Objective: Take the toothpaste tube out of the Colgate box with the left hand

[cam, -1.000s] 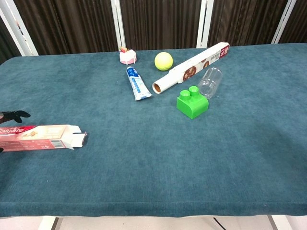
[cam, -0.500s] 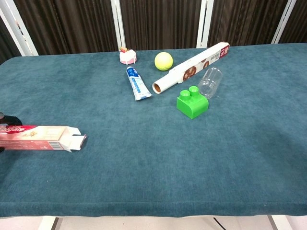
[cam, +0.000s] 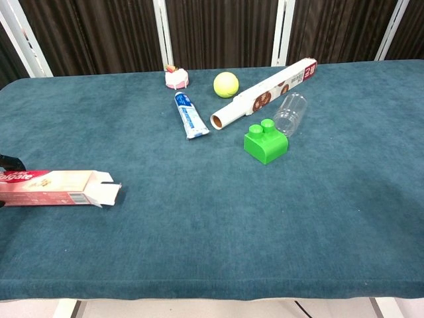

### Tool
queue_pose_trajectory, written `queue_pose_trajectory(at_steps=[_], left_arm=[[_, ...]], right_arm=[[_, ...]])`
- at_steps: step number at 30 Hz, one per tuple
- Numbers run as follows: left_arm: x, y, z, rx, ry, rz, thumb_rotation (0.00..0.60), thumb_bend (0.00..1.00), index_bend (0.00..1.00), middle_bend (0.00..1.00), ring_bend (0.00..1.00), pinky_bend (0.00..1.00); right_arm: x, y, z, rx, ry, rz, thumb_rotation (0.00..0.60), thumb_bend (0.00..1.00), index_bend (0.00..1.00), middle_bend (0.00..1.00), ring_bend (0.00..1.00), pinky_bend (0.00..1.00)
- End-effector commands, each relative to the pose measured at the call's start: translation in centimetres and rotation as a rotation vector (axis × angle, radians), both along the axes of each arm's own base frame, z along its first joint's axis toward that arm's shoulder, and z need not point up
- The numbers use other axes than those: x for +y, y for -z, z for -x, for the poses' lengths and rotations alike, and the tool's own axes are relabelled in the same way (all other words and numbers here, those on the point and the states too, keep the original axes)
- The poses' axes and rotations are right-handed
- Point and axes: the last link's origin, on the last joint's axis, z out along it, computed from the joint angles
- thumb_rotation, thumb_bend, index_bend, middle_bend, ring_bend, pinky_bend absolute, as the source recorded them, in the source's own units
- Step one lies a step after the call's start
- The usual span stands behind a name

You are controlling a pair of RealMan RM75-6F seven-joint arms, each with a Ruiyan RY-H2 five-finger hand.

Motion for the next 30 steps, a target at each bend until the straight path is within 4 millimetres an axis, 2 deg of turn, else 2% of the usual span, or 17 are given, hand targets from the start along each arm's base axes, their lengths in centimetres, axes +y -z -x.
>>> queue_pose_trajectory(at_steps=[1,4,9,23,30], left_arm=[[0.1,-0.5,-0.2,-0.003,0.008,-0.01,0.6,0.37,0.63,0.7,0.97,0.97],[0.4,-1.3,-0.6,0.047,0.039,-0.032,0.6,0.37,0.64,0.7,0.97,0.98],[1.1,-3.0,-1.9,0.234,0.118,-0.083,0.6,0.38,0.64,0.7,0.97,0.98],[1.3,-7.9,-5.6,0.496,0.183,-0.184,0.6,0.37,0.64,0.69,0.97,0.98],[1.2,-9.5,-6.8,0.662,0.226,-0.239,0.6,0.37,0.64,0.69,0.97,0.98]], right_arm=[[-0.1,0.0,0.0,0.004,0.002,-0.003,0.6,0.24,0.14,0.12,0.06,0.27],[-0.1,0.1,0.0,0.008,0.006,-0.008,0.6,0.24,0.14,0.12,0.06,0.27],[-0.2,0.0,0.0,0.008,0.008,-0.013,0.6,0.24,0.14,0.12,0.06,0.27],[0.6,-0.6,-0.1,-0.036,-0.028,0.0,0.6,0.24,0.14,0.12,0.06,0.27],[0.5,-0.5,0.0,-0.024,-0.021,-0.008,0.6,0.24,0.14,0.12,0.06,0.27]])
